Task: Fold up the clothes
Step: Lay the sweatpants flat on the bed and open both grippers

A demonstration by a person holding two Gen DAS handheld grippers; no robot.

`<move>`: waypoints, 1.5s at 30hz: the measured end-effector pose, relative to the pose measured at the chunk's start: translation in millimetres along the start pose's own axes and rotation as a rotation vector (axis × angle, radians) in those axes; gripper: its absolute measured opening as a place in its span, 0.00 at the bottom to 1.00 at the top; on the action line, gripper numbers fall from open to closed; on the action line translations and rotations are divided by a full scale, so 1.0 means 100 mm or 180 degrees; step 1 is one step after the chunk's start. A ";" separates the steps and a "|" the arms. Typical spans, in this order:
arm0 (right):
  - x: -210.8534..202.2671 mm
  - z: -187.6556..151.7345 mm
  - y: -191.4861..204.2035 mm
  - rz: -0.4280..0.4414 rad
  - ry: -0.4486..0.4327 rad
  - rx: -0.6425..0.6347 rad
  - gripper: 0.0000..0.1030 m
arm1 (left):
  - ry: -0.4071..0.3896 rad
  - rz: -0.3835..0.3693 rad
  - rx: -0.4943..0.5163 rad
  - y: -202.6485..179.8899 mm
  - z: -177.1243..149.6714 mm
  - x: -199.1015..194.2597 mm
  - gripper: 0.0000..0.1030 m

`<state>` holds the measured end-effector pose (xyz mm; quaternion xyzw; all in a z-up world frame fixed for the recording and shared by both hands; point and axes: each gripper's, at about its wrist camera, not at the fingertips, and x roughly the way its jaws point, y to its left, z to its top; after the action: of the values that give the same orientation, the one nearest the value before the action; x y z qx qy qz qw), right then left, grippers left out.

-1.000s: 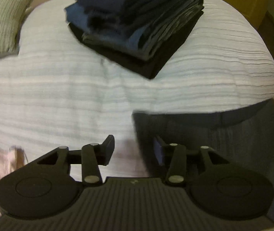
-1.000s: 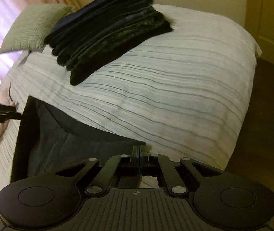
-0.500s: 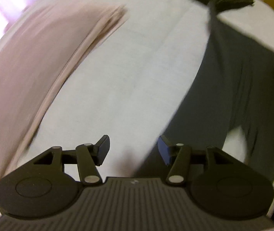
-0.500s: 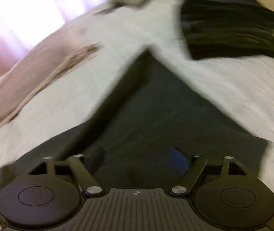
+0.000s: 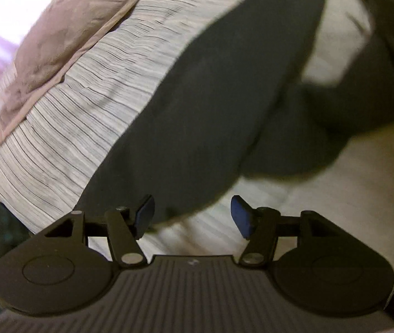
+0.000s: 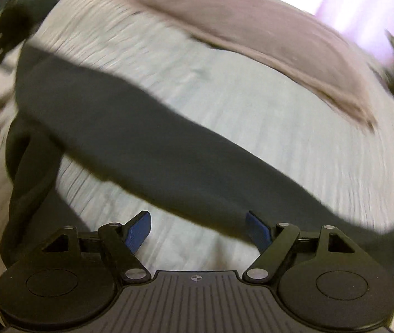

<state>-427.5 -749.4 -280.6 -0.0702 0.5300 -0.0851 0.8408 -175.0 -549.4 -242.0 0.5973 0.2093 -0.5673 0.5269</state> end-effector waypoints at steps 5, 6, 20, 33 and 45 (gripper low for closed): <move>0.36 0.00 0.32 -0.0220 0.0107 -0.0964 0.76 | -0.0267 0.0335 0.0372 -0.18 -0.15 0.23 0.55; 0.43 -0.01 0.36 -0.0263 0.0121 -0.1119 0.76 | -0.0323 0.0386 0.0421 -0.20 -0.17 0.28 0.55; 0.18 0.35 0.08 -0.0187 0.0046 -0.0994 0.06 | -0.0301 0.0390 0.0044 -0.13 -0.06 0.30 0.21; 0.10 1.50 -0.94 -0.0697 -0.0702 -0.0335 0.65 | -0.0381 0.0611 -0.0978 1.85 0.72 -0.29 0.34; 0.09 0.08 -0.17 0.0077 0.0229 0.0414 0.65 | -0.0009 -0.0006 -0.1179 1.14 0.23 0.20 0.64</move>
<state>-417.2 -768.2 -281.6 -0.0060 0.5540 -0.1117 0.8250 -84.0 -617.2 -210.8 0.4891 0.3099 -0.5204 0.6276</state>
